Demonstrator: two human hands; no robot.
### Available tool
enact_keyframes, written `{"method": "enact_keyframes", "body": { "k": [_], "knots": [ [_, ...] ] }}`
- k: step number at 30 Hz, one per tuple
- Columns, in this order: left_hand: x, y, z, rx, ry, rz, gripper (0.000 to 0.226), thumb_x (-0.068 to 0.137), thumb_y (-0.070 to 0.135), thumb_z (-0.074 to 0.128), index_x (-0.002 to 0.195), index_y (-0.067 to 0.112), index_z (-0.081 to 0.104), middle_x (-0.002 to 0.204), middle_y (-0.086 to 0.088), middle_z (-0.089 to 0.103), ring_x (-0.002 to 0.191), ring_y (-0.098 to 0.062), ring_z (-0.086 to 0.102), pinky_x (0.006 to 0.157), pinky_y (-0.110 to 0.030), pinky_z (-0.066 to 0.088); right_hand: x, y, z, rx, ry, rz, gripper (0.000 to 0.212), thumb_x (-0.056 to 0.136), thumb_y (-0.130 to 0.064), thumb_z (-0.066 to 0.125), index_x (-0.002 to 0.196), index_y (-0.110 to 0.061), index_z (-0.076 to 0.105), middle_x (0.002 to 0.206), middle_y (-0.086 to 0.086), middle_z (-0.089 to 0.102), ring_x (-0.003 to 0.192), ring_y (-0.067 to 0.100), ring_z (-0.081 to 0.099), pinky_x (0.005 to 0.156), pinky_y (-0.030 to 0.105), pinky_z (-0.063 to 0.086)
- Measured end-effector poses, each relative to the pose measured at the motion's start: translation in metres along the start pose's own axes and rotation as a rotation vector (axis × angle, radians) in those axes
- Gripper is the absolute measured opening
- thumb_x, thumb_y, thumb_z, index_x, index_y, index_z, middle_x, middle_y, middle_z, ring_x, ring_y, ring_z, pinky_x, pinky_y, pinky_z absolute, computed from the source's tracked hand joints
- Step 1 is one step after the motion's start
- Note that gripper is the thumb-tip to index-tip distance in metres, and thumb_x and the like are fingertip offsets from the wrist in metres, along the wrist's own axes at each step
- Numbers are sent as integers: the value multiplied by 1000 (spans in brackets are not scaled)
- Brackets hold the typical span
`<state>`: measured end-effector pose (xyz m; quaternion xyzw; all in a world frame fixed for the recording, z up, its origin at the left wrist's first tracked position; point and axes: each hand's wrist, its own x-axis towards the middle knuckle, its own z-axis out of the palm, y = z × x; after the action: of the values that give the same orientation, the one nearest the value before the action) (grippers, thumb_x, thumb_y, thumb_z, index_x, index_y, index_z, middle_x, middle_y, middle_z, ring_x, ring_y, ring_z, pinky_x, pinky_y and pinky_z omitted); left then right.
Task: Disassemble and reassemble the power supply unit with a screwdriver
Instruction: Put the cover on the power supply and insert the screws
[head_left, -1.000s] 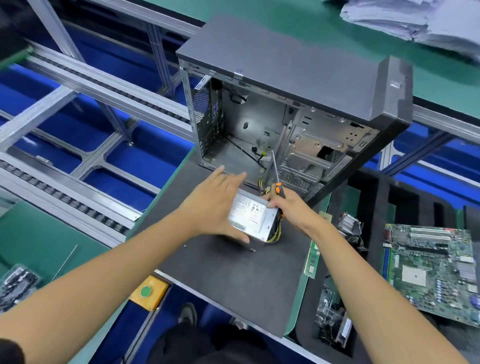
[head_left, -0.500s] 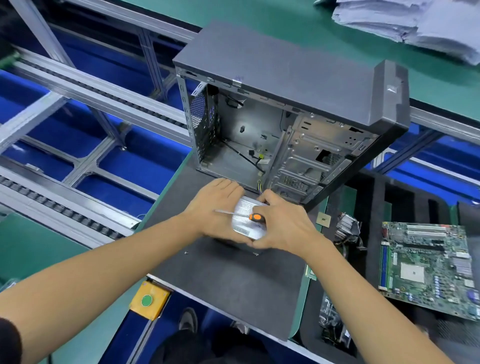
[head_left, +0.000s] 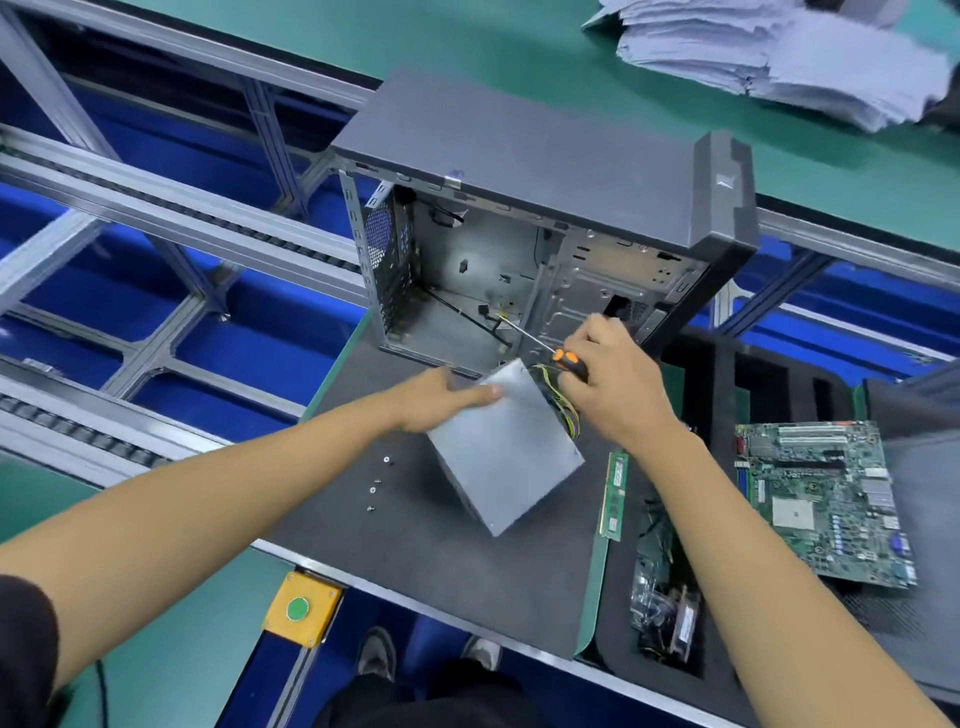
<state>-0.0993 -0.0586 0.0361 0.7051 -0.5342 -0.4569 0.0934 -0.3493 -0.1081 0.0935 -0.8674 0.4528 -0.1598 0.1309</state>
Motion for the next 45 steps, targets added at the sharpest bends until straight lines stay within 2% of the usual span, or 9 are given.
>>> {"method": "enact_keyframes", "body": {
  "k": [3, 6, 10, 14, 19, 25, 33, 39, 45],
  "knots": [
    [-11, -22, 35, -249, -117, -160, 127, 63, 104, 36, 157, 20, 32, 161, 4, 35, 148, -21, 34, 116, -38, 28, -9, 7, 4, -20, -92, 137, 8, 83, -35, 38, 78, -32, 32, 70, -5, 48, 69, 25, 45, 55, 33, 30],
    [-16, -36, 74, -256, -148, -203, 121, 71, 101, 26, 162, 21, 19, 167, 8, 21, 155, -20, 19, 123, -42, 14, -26, 17, 28, -22, -205, 240, 10, 91, -24, 43, 88, -27, 34, 64, -3, 49, 65, 33, 48, 56, 38, 31],
    [-10, -35, 74, 131, -3, -93, 85, 85, 89, 19, 106, 22, 65, 118, -7, 67, 116, -30, 61, 96, -40, 46, -43, 18, 59, 68, -253, 357, 16, 91, -21, 47, 90, -28, 33, 61, -2, 51, 57, 25, 50, 57, 36, 34],
    [0, -45, 44, 228, 73, 49, 59, 97, 71, 37, 79, 19, 59, 70, 3, 69, 69, -18, 69, 72, -34, 53, -46, 7, 82, 166, -302, 437, 18, 88, -26, 51, 90, -31, 34, 65, -7, 51, 60, 19, 50, 51, 32, 29],
    [3, -114, -7, 294, 103, 155, 25, 91, 41, 73, 112, 28, 65, 102, 8, 55, 105, -20, 47, 91, -34, 37, -38, -1, 88, 109, -249, 459, 17, 84, -35, 56, 91, -36, 40, 66, -7, 58, 60, 11, 54, 52, 30, 33],
    [-8, -161, -12, 245, -130, 280, 26, 86, 18, 81, 109, 22, 70, 104, 4, 52, 98, -9, 52, 87, -12, 40, -31, -12, 90, 202, -155, 474, 12, 82, -27, 54, 88, -32, 44, 69, -9, 59, 66, 14, 54, 58, 30, 37],
    [1, -148, -2, 256, -22, 327, 21, 91, -2, 66, 103, 15, 66, 102, 0, 53, 85, -13, 63, 85, -20, 47, -35, -15, 90, 293, -87, 499, 17, 85, -21, 55, 87, -36, 45, 72, -13, 58, 61, 13, 48, 56, 31, 37],
    [8, -144, -4, 444, -36, 356, 7, 96, 20, 67, 98, 13, 67, 107, -1, 55, 97, -21, 59, 85, -40, 48, -35, -19, 89, 327, -73, 520, 17, 84, -21, 55, 87, -36, 47, 73, -8, 60, 64, 22, 54, 58, 35, 41],
    [1, -143, -8, -71, 6, 249, 12, 96, 13, 68, 90, 8, 59, 85, -6, 73, 77, -16, 69, 77, -30, 53, -29, -23, 73, 403, -49, 473, 8, 75, -29, 51, 82, -32, 50, 66, -4, 59, 63, 28, 53, 57, 40, 44]
  ]
}}
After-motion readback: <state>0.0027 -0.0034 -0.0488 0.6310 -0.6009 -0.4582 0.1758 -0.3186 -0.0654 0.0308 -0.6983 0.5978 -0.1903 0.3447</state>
